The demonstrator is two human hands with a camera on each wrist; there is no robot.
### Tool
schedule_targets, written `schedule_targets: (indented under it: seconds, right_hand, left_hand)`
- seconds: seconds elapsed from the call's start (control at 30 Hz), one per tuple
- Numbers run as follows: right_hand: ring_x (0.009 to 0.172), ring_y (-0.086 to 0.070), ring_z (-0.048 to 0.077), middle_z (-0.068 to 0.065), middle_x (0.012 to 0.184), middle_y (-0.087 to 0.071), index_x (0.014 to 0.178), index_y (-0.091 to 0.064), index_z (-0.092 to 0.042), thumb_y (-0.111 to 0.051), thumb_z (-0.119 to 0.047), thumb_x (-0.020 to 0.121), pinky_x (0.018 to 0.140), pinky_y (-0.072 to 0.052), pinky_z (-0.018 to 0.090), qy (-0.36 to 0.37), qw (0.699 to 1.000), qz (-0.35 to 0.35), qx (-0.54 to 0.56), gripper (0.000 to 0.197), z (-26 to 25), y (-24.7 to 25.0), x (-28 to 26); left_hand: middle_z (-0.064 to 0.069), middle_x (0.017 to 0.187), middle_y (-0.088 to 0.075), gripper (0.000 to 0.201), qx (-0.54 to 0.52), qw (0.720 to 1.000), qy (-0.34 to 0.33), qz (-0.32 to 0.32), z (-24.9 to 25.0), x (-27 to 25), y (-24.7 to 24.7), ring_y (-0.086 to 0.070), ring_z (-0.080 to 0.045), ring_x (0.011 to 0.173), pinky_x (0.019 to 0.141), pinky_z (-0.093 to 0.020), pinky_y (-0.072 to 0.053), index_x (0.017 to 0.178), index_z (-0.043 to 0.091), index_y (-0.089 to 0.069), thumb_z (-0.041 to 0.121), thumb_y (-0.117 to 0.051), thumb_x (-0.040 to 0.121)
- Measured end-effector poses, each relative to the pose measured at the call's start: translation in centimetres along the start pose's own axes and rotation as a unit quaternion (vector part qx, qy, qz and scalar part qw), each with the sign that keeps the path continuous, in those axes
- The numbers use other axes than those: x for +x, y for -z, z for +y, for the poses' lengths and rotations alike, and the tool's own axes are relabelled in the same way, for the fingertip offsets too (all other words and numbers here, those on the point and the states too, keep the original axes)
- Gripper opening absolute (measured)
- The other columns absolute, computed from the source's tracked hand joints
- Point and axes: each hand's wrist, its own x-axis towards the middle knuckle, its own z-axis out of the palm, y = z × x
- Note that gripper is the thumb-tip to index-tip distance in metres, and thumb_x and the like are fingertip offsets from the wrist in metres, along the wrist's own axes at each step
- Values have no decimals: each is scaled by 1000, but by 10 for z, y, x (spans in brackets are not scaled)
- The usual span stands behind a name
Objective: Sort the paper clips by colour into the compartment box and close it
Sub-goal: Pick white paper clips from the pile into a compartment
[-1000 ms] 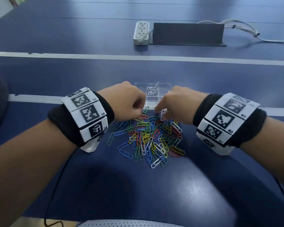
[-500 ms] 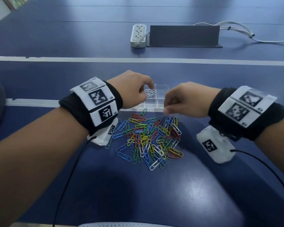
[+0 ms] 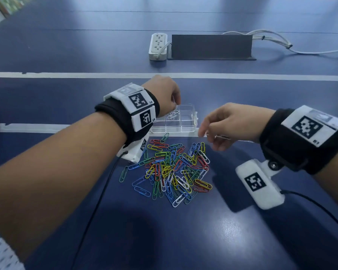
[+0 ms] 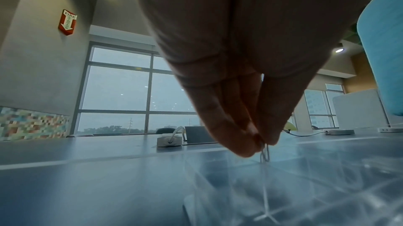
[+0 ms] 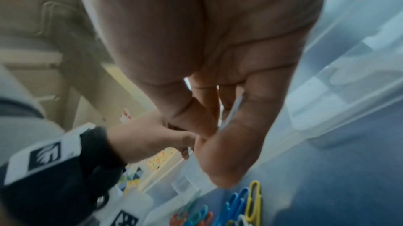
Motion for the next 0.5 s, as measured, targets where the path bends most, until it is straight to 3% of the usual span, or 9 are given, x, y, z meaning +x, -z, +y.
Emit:
schedule_targets:
  seconds: [0.13,0.2,0.37,0.5]
  right_hand:
    - [55,-62,13,6,67,-72,76,-68,-15,-61,-23,79,68,-55,27,-6,982,25,-186,11,-3,-12,-5]
    - [61,-61,12,2,69,-72,72,-68,-20,-69,-32,73,68,-51,24,-2,960,44,-275,13,-5,-20,-6]
    - [84,-62,20,-1,88,-70,85,-70,-23,-67,-23,76,48,-30,12,2,932,55,-358,10,-9,-33,-6]
    - [71,-54,17,-6,71,-60,79,-60,-25,-65,-20,75,54,-38,18,5,941,27,-337,8,-15,-28,-4]
  left_hand:
    - [-6,99,-71,23,-8,1000,0,0,1,2,-1,-58,-17,87,78,-21,-41,99,14,-73,9,-56,84]
    - [-5,98,-72,22,-12,1000,-2,0,1,1,-1,-55,-14,82,78,-21,-43,98,15,-73,9,-57,84]
    - [-1,91,-72,21,-9,1000,-22,15,-3,-2,5,-55,-11,76,75,-20,-41,99,18,-73,14,-60,83]
    - [7,80,-64,18,-19,999,-14,23,-12,-10,15,-56,-11,73,73,-20,-39,98,23,-71,19,-62,82]
